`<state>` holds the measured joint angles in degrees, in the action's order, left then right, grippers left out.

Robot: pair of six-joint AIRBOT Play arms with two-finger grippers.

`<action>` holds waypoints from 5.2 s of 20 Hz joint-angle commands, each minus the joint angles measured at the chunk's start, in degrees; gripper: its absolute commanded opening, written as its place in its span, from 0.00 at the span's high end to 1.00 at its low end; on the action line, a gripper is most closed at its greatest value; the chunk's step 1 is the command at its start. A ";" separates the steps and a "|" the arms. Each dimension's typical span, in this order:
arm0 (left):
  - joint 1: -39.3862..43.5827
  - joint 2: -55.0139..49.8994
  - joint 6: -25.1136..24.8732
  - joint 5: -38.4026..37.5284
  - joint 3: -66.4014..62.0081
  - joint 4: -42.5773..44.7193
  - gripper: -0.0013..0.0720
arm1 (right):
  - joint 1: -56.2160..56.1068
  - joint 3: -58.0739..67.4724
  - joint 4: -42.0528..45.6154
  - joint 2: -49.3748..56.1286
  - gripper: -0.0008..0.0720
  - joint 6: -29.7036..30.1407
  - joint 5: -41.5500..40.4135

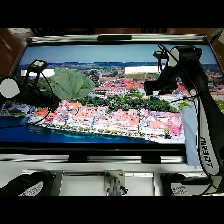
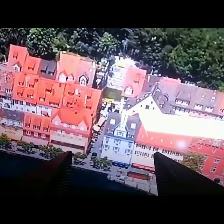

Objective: Fold the shirts.

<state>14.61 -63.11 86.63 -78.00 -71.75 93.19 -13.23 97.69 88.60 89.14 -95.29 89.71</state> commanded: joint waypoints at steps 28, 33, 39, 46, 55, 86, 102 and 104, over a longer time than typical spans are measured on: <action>0.07 -0.20 0.04 17.86 0.02 -10.08 0.13 | -0.04 0.04 0.02 0.04 0.13 0.00 -0.26; 0.28 -0.83 -2.03 21.46 0.02 -13.42 0.14 | -0.04 0.04 0.04 0.04 0.13 0.00 -4.13; -5.81 -17.31 3.23 16.63 -11.41 -0.61 0.15 | -0.04 0.04 -1.27 0.04 0.13 -2.36 -3.45; -14.01 -44.44 8.22 8.76 -33.94 -11.54 0.13 | -0.09 0.04 -5.55 0.04 0.13 -2.54 -2.89; -14.64 -47.34 8.66 9.11 -35.91 -20.06 0.94 | -0.09 0.04 -4.83 0.04 0.13 -2.38 -3.43; 6.27 -1.03 6.82 -4.85 -6.25 -7.52 0.00 | -0.02 -27.45 6.05 -34.32 0.13 -2.99 1.60; 1.68 -14.97 -4.17 30.49 22.18 -54.14 0.02 | -0.02 -55.91 -4.79 -34.32 0.13 1.38 -0.66; 2.25 -17.11 -4.11 32.11 22.18 -53.88 0.37 | -0.02 -55.98 -8.20 -34.32 0.13 1.27 -2.34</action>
<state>15.79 -76.88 85.86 -50.00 -50.04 44.03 -13.26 42.48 84.05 54.85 -93.38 89.36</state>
